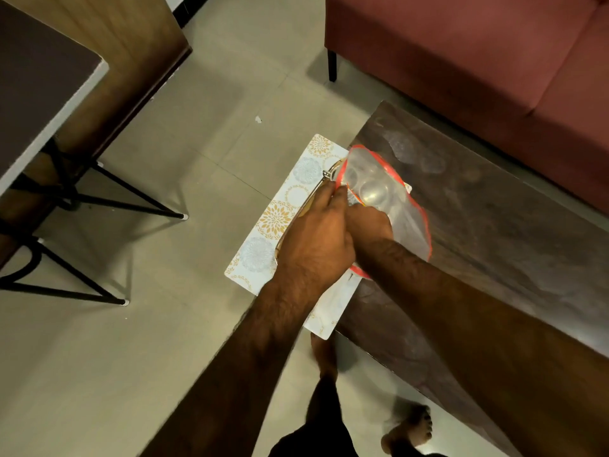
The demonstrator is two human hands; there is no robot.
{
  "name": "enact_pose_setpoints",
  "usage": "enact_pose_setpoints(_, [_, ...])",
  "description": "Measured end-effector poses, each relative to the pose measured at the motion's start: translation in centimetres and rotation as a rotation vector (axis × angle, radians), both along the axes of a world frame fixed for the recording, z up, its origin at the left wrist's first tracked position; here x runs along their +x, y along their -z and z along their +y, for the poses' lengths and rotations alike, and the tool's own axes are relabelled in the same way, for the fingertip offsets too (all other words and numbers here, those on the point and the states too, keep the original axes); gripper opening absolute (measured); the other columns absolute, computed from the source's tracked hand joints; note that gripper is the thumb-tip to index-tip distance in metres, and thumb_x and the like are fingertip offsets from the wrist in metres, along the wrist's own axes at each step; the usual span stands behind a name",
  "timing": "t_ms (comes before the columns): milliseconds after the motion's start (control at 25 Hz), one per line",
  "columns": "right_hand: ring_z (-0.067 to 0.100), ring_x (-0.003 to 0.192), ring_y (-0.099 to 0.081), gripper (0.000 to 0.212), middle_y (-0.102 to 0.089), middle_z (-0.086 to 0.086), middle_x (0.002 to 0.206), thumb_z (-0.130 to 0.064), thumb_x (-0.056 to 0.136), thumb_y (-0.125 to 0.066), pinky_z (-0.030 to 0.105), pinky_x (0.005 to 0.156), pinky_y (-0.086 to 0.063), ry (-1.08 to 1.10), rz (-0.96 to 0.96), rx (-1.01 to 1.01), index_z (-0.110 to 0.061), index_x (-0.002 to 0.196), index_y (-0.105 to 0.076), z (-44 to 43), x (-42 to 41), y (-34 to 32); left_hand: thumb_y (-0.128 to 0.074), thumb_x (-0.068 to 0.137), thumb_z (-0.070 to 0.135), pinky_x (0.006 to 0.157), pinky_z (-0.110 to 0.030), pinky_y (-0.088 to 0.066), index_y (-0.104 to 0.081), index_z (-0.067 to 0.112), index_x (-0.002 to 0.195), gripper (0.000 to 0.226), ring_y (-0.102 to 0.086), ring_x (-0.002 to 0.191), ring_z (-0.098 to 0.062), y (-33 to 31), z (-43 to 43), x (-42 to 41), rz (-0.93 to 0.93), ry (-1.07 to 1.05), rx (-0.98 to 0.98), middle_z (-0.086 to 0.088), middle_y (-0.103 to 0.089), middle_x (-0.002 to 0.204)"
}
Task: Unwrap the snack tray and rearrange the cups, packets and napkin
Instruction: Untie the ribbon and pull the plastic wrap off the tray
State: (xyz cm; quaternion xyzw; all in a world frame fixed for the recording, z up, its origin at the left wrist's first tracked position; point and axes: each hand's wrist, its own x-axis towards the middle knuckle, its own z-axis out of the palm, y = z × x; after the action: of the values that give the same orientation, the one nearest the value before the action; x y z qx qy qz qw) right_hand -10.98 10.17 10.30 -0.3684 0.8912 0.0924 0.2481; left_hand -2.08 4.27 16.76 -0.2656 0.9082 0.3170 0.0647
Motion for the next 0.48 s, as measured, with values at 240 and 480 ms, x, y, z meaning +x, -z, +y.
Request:
enact_pose_setpoints(240, [0.036,0.113,-0.071,0.041,-0.072,0.013,0.125,-0.027,0.096,-0.067,0.040,0.088,-0.057,0.054,0.044,-0.134,-0.013,0.133,-0.057,2.4,-0.4,-7.8,-0.053,0.091,0.012,0.108,-0.042,-0.038,-0.029,0.012,0.153,0.066,-0.043,0.138,-0.032,-1.9,-0.3,-1.1,-0.085,-0.024,0.019,-0.005,-0.025,0.161])
enact_pose_setpoints(480, [0.028,0.104,-0.074,0.049,-0.078,0.007,0.118,-0.030,0.081,-0.088,0.032,0.081,-0.055,0.526,-0.190,-0.460,-0.024,0.126,-0.070,8.4,-1.9,-13.5,-0.065,0.085,0.018,0.100,-0.044,-0.048,-0.044,0.014,0.141,0.059,-0.055,0.123,-0.033,-2.9,-0.1,-1.5,-0.082,-0.061,0.109,-0.008,-0.046,0.145])
